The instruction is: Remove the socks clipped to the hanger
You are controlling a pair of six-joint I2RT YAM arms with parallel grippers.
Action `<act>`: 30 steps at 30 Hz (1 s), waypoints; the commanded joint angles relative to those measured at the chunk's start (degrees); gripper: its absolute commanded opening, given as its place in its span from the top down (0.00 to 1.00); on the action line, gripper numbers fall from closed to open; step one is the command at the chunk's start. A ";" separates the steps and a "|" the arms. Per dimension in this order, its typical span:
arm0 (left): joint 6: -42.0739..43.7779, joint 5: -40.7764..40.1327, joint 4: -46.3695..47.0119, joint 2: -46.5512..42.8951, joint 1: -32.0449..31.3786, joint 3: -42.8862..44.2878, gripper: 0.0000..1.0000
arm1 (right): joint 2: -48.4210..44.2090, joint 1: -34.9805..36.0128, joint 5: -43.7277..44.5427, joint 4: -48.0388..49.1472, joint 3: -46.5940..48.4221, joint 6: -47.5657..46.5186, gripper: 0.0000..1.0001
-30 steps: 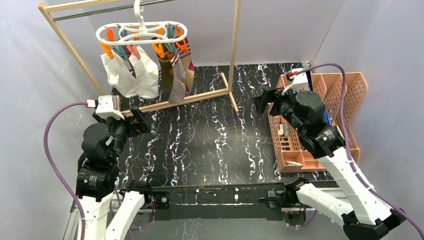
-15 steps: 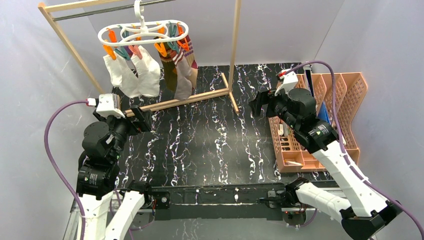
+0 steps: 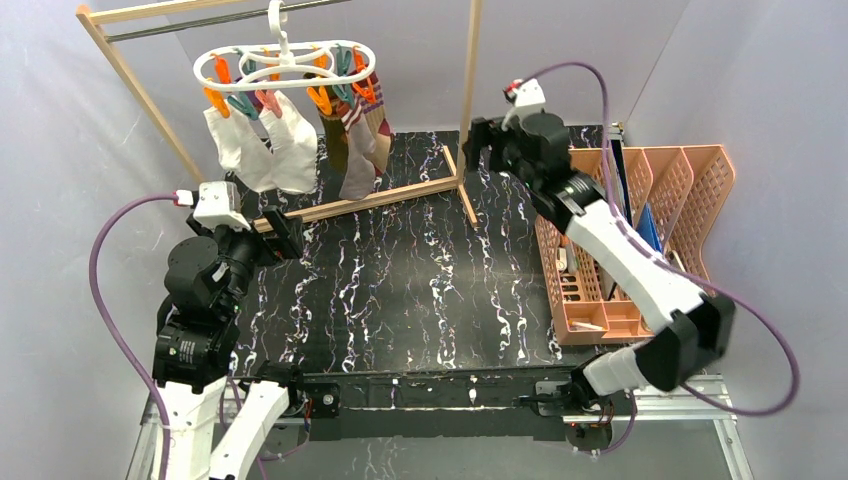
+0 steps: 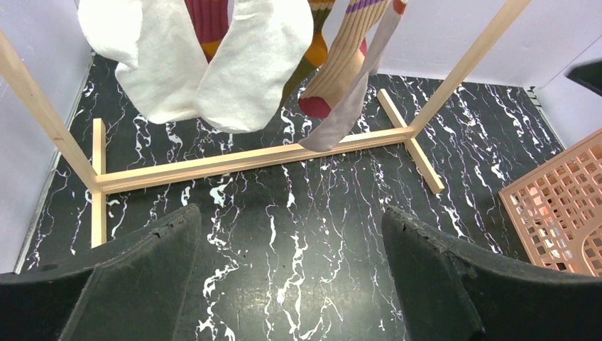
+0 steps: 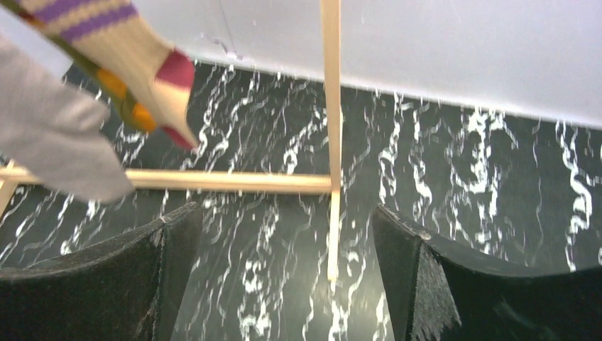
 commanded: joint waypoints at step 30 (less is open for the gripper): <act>3.17 -2.09 3.55 4.95 -2.54 7.05 0.05 | 36.16 -3.84 10.60 21.22 34.72 -19.93 0.51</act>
